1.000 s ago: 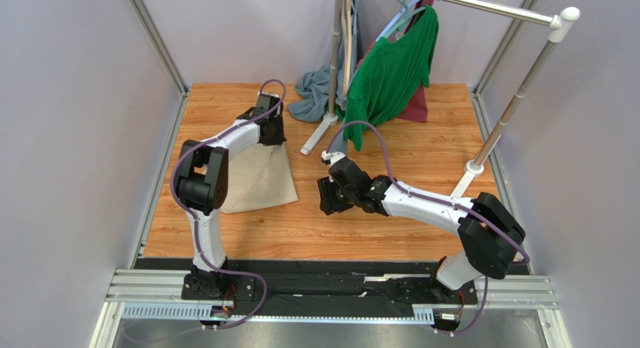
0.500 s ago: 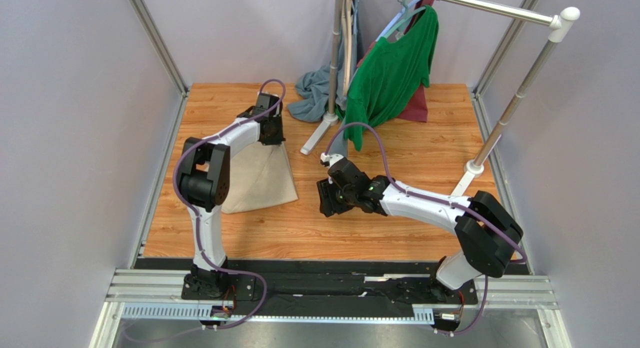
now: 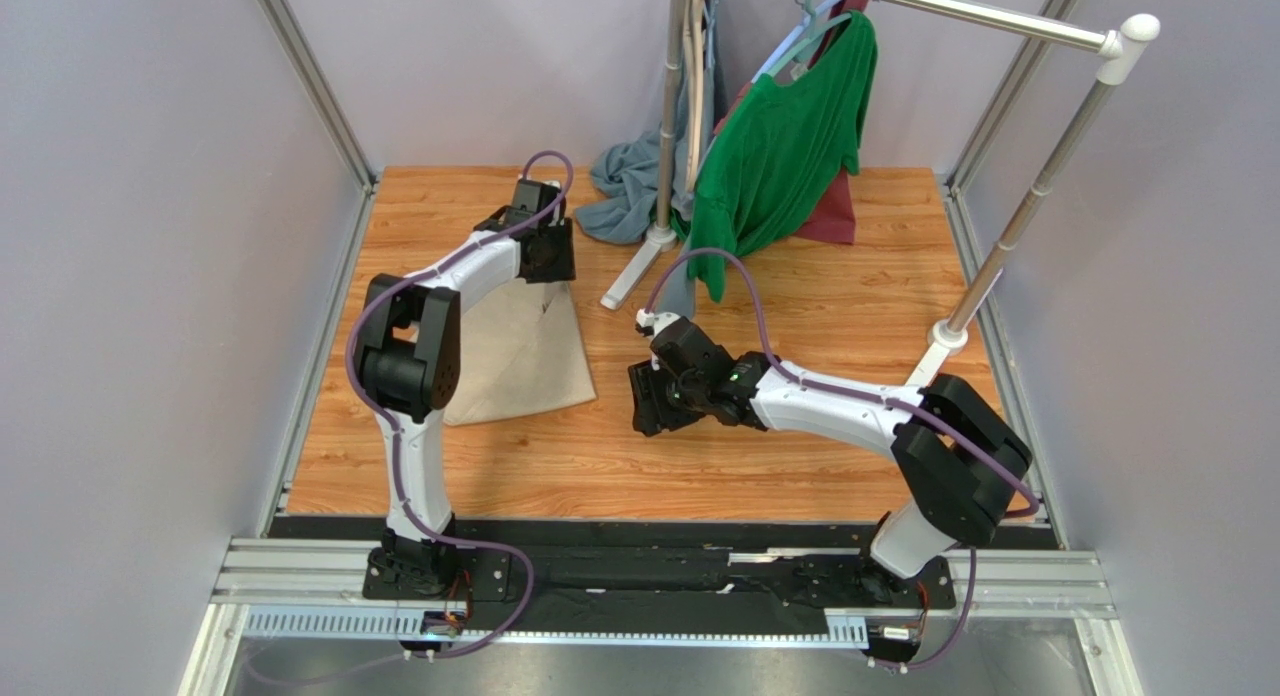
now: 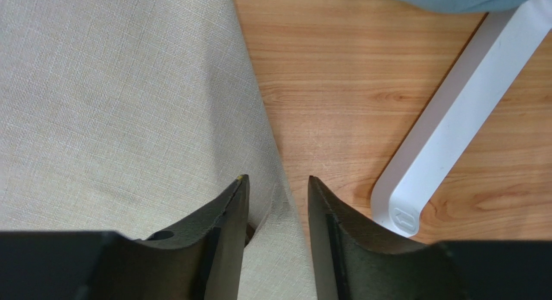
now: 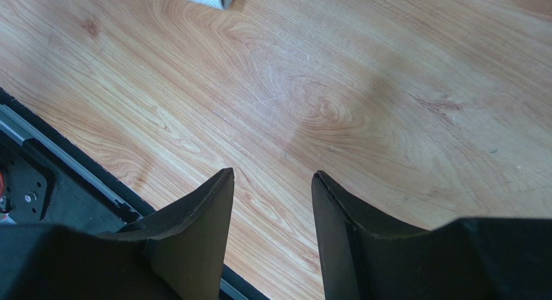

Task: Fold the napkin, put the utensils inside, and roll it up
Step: Fold the napkin

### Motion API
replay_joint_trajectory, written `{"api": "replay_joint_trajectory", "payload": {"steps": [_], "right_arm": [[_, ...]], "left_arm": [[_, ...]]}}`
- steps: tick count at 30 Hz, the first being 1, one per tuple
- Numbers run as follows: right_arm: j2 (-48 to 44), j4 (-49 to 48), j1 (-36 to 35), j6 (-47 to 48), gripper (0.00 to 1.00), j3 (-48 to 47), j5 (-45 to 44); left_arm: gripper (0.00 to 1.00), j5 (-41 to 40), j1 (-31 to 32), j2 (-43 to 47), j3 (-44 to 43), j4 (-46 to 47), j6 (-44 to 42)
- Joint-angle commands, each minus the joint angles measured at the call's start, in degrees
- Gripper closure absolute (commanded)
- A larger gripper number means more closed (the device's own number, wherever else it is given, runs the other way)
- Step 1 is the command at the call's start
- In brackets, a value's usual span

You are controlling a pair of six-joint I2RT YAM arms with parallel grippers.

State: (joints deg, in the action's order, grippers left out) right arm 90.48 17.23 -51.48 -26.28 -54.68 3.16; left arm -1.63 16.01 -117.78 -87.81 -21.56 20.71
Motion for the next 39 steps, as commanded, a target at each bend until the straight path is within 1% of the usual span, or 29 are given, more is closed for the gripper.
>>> {"api": "replay_joint_trajectory", "payload": {"steps": [1, 5, 6, 7, 9, 10, 12, 15, 18, 21, 25, 29, 35, 39], "right_arm": [[1.01, -4.22, 0.07, -1.49, 0.49, -1.13, 1.15], [2.33, -6.15, -0.11, -1.67, 0.49, -2.71, 1.41], [2.51, -6.59, -0.19, -1.84, 0.49, -3.5, 1.41], [2.86, -7.03, -0.28, -1.84, 0.49, -3.94, 1.41], [4.0, -9.05, -0.72, -2.28, 0.49, -4.74, 1.94], [4.61, -9.67, -0.81, -2.46, 0.49, -5.61, 2.11], [6.72, -11.51, -1.07, -3.07, 0.5, -6.4, 2.82], [9.53, -14.06, -1.25, -3.69, 0.52, -7.72, 3.35], [12.69, -16.35, -1.16, -4.39, 0.53, -8.87, 2.73], [15.16, -19.51, -1.16, -4.65, 0.55, -10.36, 2.64], [19.11, -22.07, -1.08, -5.36, 0.58, -11.85, 1.51], [20.18, -23.21, -0.99, -6.32, 0.59, -12.3, 0.1], [21.66, -23.47, -0.9, -6.94, 0.6, -12.12, -1.93], [23.43, -23.74, -0.64, -6.85, 0.64, -12.65, -1.31]], "left_arm": [[0.41, -1.53, -0.54, 1.05, -1.93, 0.03, -0.85], [0.32, -3.03, -1.33, 4.04, 0.35, -0.06, 0.81], [0.29, -3.2, -1.42, 5.96, 1.23, 0.03, 1.17], [0.24, -3.55, -1.59, 7.02, 3.67, 0.46, 1.7], [0.23, -4.35, -1.86, 11.14, 6.93, 2.66, 3.02], [0.23, -4.35, -2.12, 12.56, 10.52, 3.54, 3.54], [0.22, -3.74, -3.35, 16.86, 14.05, 5.65, 5.74], [0.22, -1.63, -5.45, 22.84, 22.82, 8.81, 8.9], [0.21, -0.05, -6.86, 28.12, 28.11, 10.75, 11.1], [0.21, 1.19, -7.66, 32.51, 31.55, 11.19, 12.51], [0.21, 3.3, -8.36, 36.38, 34.1, 10.84, 13.3], [0.2, 3.65, -8.89, 39.72, 35.6, 9.7, 12.95], [0.2, 3.65, -9.68, 41.92, 37.01, 8.91, 12.34], [0.2, 4.0, -10.03, 42.37, 37.19, 8.82, 12.34]]}}
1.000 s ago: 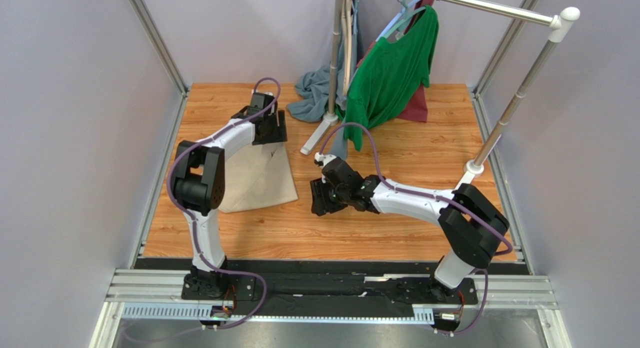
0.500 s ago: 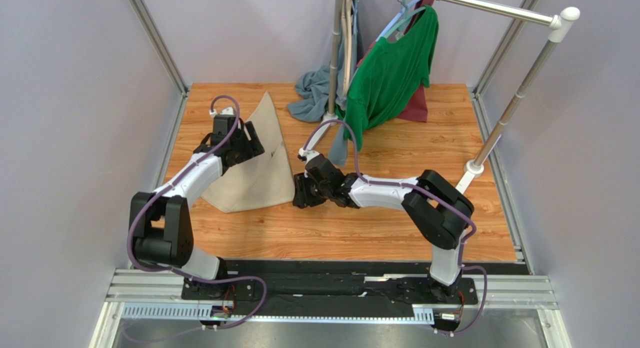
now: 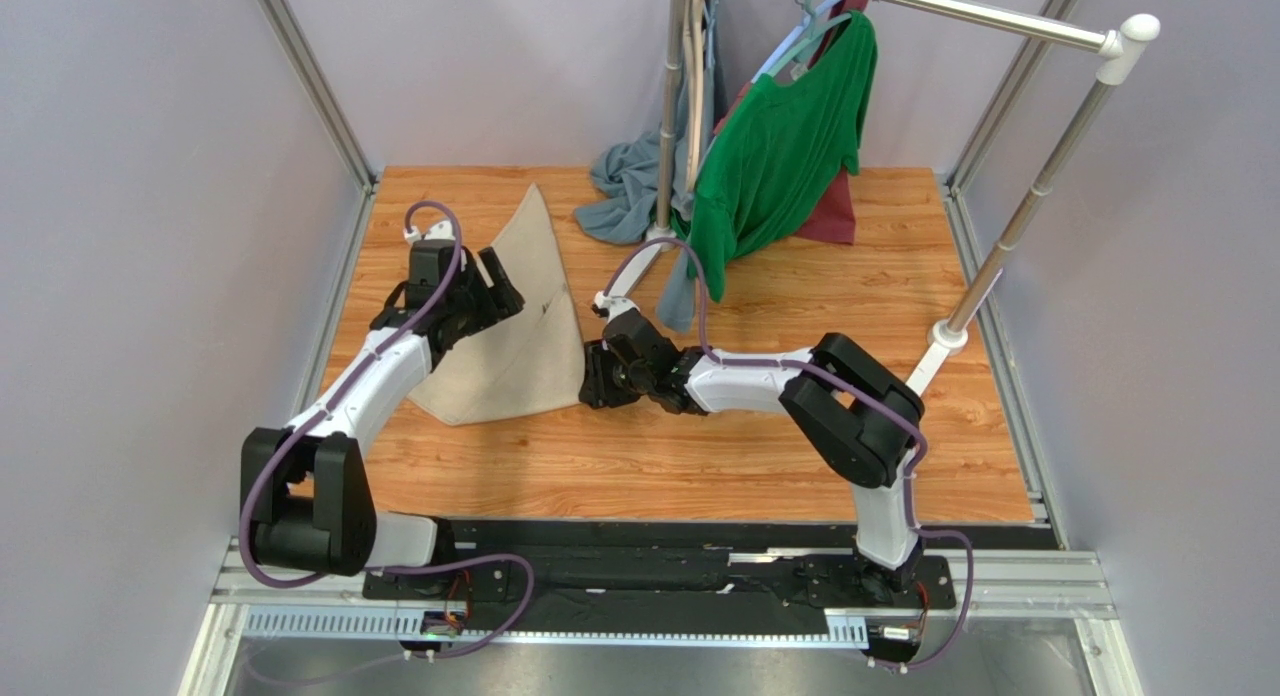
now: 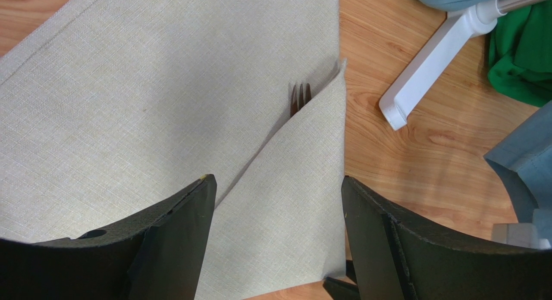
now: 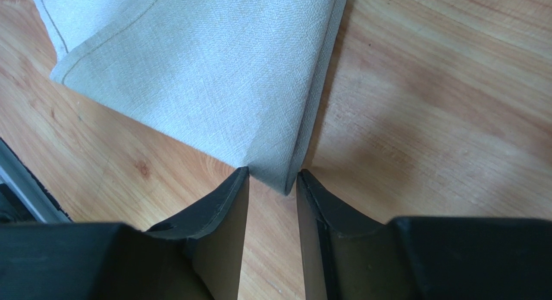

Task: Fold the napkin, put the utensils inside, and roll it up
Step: Fold the napkin

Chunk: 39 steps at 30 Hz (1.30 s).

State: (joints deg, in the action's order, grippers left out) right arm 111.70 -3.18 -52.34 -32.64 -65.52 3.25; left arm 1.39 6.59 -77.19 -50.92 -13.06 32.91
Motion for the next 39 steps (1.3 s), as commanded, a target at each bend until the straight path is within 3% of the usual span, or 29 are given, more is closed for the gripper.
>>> {"api": "replay_joint_trajectory", "payload": {"steps": [1, 13, 21, 28, 30, 32, 33, 35, 39], "right_arm": [[2.38, -3.5, 0.22, -0.49, 0.65, -1.72, -1.4], [3.35, -1.4, -0.05, 0.13, 0.91, -2.16, 0.36], [1.59, 0.81, -2.77, -4.0, 0.93, -0.58, 1.15], [2.47, 2.12, -10.66, -6.46, 0.91, -1.54, 1.32], [2.91, 2.04, -12.17, -7.78, 0.85, -2.42, 1.76], [2.91, 2.04, -13.93, -8.49, 0.73, -2.77, 1.94], [2.56, 1.95, -14.37, -8.58, 0.61, -2.6, 1.68], [-0.24, 2.3, -14.9, -8.05, 0.51, -1.81, 0.45], [-8.94, 6.33, -14.55, -3.41, 0.42, 0.65, -3.06]], "left_arm": [[0.2, 0.9, -0.61, 1.95, 0.29, 0.23, 0.05], [0.2, 0.99, -0.88, 1.87, 0.2, -0.04, -0.21], [0.2, 0.63, -0.88, 3.88, 1.78, 0.05, 0.4], [0.19, -0.33, -1.23, 7.92, 1.78, -1.97, 0.4], [0.18, -0.51, -1.58, 8.45, 1.78, -2.58, 0.32], [0.18, -1.21, -2.37, 9.16, 2.22, -3.2, 0.23], [0.17, -1.3, -2.81, 9.33, 2.49, -3.37, 0.4], [0.17, -1.13, -4.48, 9.77, 3.54, -3.55, 0.84], [0.15, -3.04, -5.36, 10.83, 5.91, -4.6, 1.81]]}}
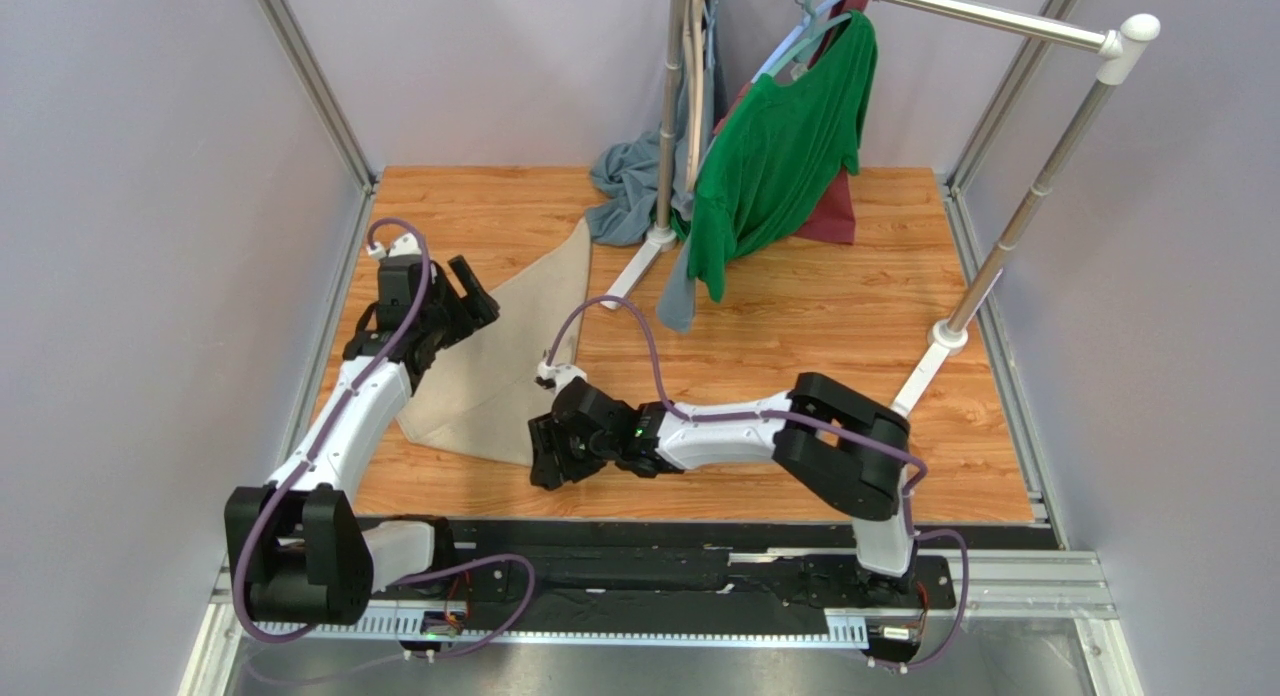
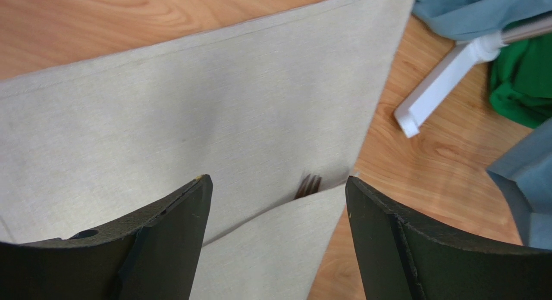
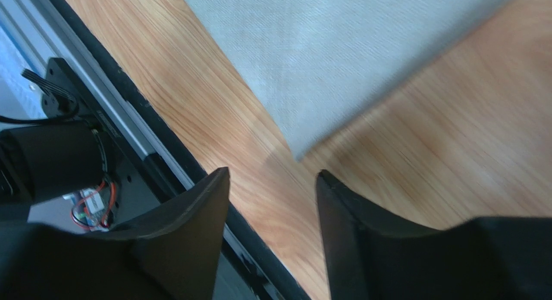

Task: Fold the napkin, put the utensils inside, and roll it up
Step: Fold the napkin

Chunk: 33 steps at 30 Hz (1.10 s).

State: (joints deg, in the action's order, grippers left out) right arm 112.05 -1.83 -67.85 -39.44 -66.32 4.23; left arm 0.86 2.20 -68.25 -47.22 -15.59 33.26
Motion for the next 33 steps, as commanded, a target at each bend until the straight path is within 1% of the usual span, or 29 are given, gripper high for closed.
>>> {"api": "replay_joint_trajectory", "payload": {"steps": [1, 2, 4, 5, 6, 8, 9, 11, 12, 15, 16, 17, 20, 24, 27, 33], "right_arm": [[-10.78, 7.95, 1.49, 4.54, 0.41, 1.11, -7.27], [-12.97, 9.54, 2.11, 7.33, 0.41, 0.76, -8.18], [-14.05, 13.14, 4.38, 10.25, 0.4, -1.34, -10.37], [-13.79, 13.6, 5.27, 13.05, 0.4, -1.96, -11.25], [-13.09, 13.69, 6.23, 14.38, 0.4, -2.84, -11.7], [-11.6, 12.91, 9.13, 17.62, 0.4, -5.65, -11.53], [-9.33, 11.86, 10.1, 18.69, 0.4, -6.53, -11.0], [-6.33, 10.27, 12.74, 20.45, 0.4, -11.53, -9.42], [-3.36, 10.0, 13.53, 21.59, 0.4, -13.2, -8.89], [1.84, 8.77, 16.26, 23.26, 0.4, -21.02, -7.22], [5.34, 8.33, 17.31, 23.53, 0.4, -22.78, -6.09], [6.94, 8.15, 17.75, 23.71, 0.4, -26.28, -5.38], [12.92, 7.37, 19.25, 24.23, 0.4, -32.0, -2.74], [18.46, 4.91, 20.13, 24.94, 0.4, -36.75, -2.21], [21.45, 5.08, 20.57, 24.06, 0.4, -38.87, -2.12], [22.69, 6.04, 21.45, 21.25, 0.41, -38.0, -0.63]], "left_arm": [[0.14, -4.97, -1.05, 2.33, 2.57, -2.68, 1.72], [0.11, -6.3, -1.32, 2.42, 3.18, -3.64, 2.16], [0.07, -8.24, -1.84, 2.51, 3.63, -5.84, 4.35], [0.05, -7.72, -3.15, 2.42, 4.59, -6.02, 5.23], [0.05, -7.02, -4.99, 2.16, 5.2, -5.85, 7.15], [0.05, -6.31, -6.23, 1.8, 7.13, -4.89, 9.36], [0.05, -6.4, -7.02, 1.72, 7.49, -4.71, 9.89], [0.04, -7.54, -7.64, 1.63, 8.63, -4.18, 11.04], [0.04, -7.72, -8.17, 1.45, 8.99, -3.22, 12.26], [0.04, -4.83, -9.75, -1.0, 9.52, -0.5, 13.76], [0.04, -1.95, -10.71, -3.45, 9.43, 0.47, 13.77], [0.04, -1.31, -10.98, -4.78, 8.91, 1.09, 13.77], [0.03, -0.07, -11.6, -8.91, 7.41, 1.62, 13.15], [0.03, 1.24, -12.92, -12.07, 7.06, 3.11, 13.59], [0.03, 2.82, -13.97, -14.88, 6.36, 4.08, 13.94], [0.04, 5.11, -15.64, -18.58, 3.1, 3.91, 13.42]]}}
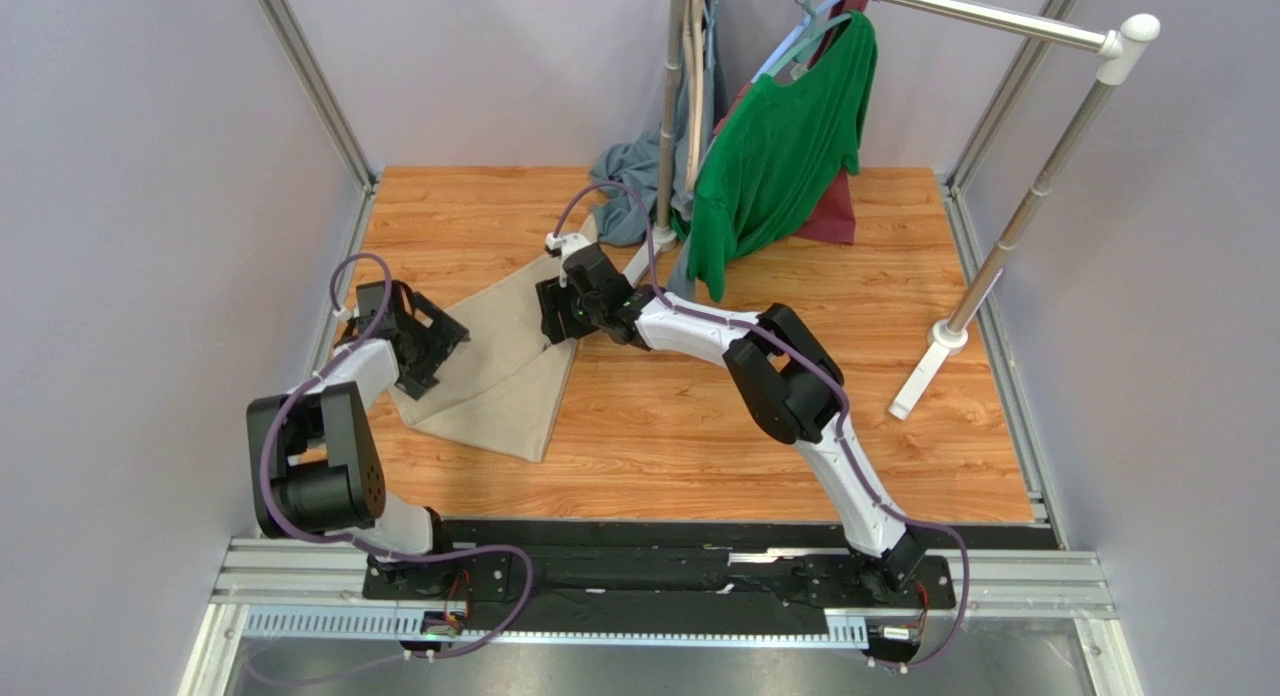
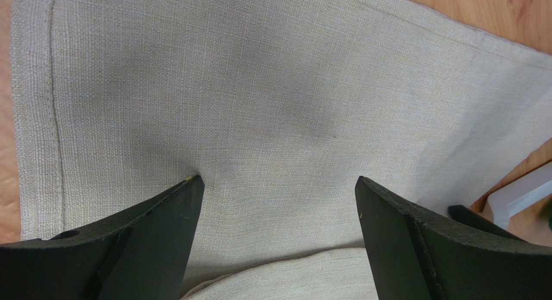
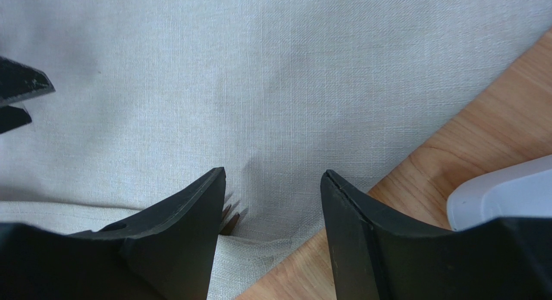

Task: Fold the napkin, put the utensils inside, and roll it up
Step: Fold the napkin

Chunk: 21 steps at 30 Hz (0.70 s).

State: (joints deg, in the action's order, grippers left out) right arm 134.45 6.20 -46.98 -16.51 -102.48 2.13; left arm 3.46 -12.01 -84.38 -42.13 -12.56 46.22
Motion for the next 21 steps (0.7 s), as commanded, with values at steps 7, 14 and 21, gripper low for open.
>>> {"api": "replay_joint_trajectory", "payload": {"steps": [7, 14, 21], "right_arm": [[-0.24, -1.19, 0.66, -7.03, 0.41, 1.22, 4.28], [0.2, -1.8, 0.49, -10.64, 0.42, 4.39, 6.92], [-2.78, -2.59, -0.56, -15.65, 0.43, 9.22, 7.01]], "left_arm": [[0.04, 2.69, -3.63, -7.11, -8.57, -1.5, -1.57], [0.04, 0.75, -4.25, -8.7, -13.76, -5.1, -3.15], [0.04, 2.95, -4.25, -2.57, -22.11, -11.34, -6.4]]}}
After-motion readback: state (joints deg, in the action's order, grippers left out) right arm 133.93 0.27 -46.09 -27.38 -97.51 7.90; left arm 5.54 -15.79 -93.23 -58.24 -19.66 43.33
